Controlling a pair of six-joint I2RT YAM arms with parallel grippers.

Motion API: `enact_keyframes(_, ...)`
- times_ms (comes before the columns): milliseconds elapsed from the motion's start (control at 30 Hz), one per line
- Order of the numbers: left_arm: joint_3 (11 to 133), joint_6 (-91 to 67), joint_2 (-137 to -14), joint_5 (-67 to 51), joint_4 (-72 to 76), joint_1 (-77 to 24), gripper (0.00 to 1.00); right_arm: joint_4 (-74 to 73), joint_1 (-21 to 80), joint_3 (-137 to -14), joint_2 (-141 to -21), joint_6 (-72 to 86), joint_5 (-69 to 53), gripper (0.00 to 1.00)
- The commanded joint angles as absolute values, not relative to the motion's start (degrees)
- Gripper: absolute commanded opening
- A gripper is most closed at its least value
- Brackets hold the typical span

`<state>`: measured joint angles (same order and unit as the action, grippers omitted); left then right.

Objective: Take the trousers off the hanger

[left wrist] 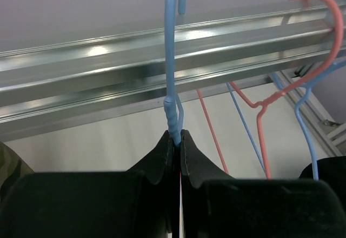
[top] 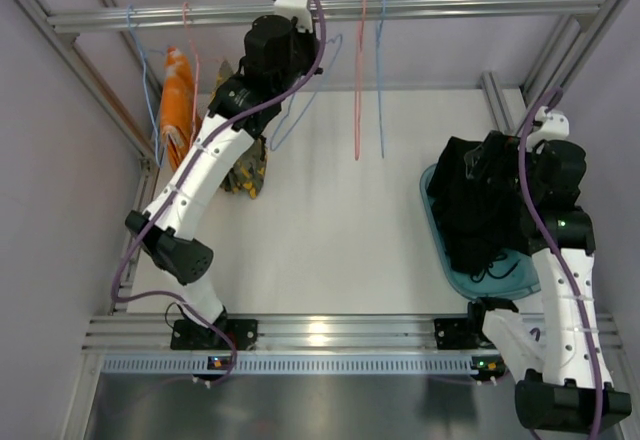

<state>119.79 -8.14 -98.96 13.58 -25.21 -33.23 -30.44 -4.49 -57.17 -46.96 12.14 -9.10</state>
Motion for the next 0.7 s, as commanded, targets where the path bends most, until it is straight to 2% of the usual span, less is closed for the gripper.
enact_keyframes(0,124.27,-5.89,-100.81,17.75,-20.92,-34.10,0.00,-32.60,-4.39,-59.68,-45.88,12.31,-9.41,0.99)
enact_keyframes(367,123.05,-1.14,-103.97,21.53,-19.86,-38.32,0.00,-32.52,-4.39,-59.59,-45.62,12.48,-9.40,0.99)
enact_keyframes(467,123.05,-0.53,-105.38,22.32,-19.86,-38.76,0.08,-32.69,-4.39,-59.50,-45.35,12.48,-9.23,0.99)
enact_keyframes(667,122.96,1.41,-107.49,22.77,-19.86,-39.81,0.06,-32.87,-4.48,-59.50,-45.35,12.31,-9.32,0.99)
